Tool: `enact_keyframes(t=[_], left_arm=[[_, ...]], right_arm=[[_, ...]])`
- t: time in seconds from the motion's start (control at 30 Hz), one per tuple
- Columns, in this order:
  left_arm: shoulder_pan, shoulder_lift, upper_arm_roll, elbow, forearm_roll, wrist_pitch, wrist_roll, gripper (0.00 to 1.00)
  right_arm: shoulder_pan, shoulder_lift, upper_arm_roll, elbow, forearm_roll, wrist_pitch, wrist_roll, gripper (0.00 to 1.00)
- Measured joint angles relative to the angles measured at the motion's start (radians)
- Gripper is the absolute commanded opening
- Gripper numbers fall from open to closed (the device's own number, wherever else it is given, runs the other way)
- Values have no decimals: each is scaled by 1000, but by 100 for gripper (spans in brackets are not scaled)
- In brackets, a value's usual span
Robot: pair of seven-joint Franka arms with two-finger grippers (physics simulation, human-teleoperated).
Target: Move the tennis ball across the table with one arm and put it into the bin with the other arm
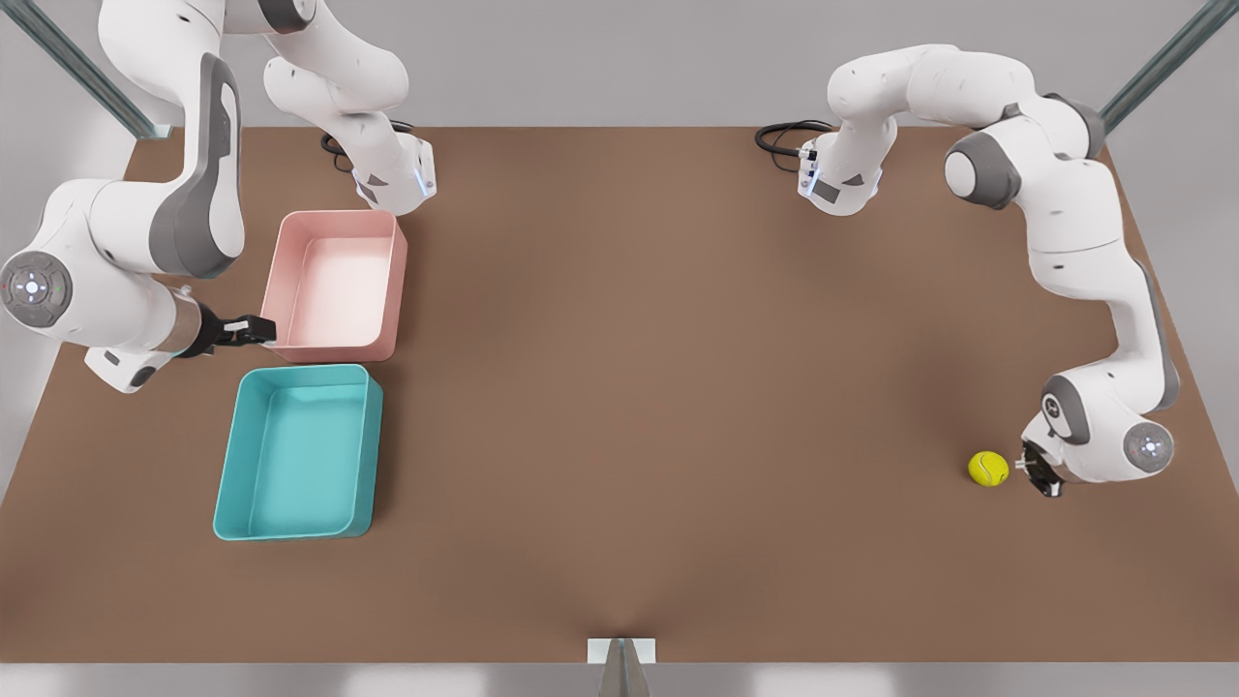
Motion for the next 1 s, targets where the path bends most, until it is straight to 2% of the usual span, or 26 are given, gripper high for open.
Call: enact_keyframes(t=[0.1,0.2,0.23,0.33,0.43,0.47,0.57,0.6,0.73,0.93,1.0], left_arm=[[-40,-36,-57,-63,-5,4,-4,21],[-63,-56,-261,-117,-4,17,-118,21],[-66,-58,-300,-123,-5,22,-173,21],[-67,-84,-335,-125,-7,23,-326,21],[-106,-213,-298,-109,-3,-53,-466,21],[-136,-290,-257,-104,-2,-101,-509,99],[-264,-535,-72,-121,-34,-279,-682,100],[-300,-584,-49,-106,-53,-358,-749,100],[-332,-731,-93,-50,-97,-623,-992,100],[-353,-748,-154,-46,-101,-821,-1276,100],[-350,-746,-157,-47,-100,-854,-1352,100]], right_arm=[[0,3,0,-1,0,0,-3,100],[0,6,0,-1,0,0,-5,100],[0,7,0,-1,0,0,-6,100],[0,8,0,-1,0,0,-8,100],[0,8,0,-1,0,0,-10,100],[0,8,0,-1,0,0,-10,100],[0,8,0,-1,-1,0,-11,100],[0,8,0,-1,-1,1,-12,100],[0,8,0,-2,-1,1,-13,100],[0,11,0,-5,-1,1,-15,100],[19,87,-1,49,-1,4,-14,100]])
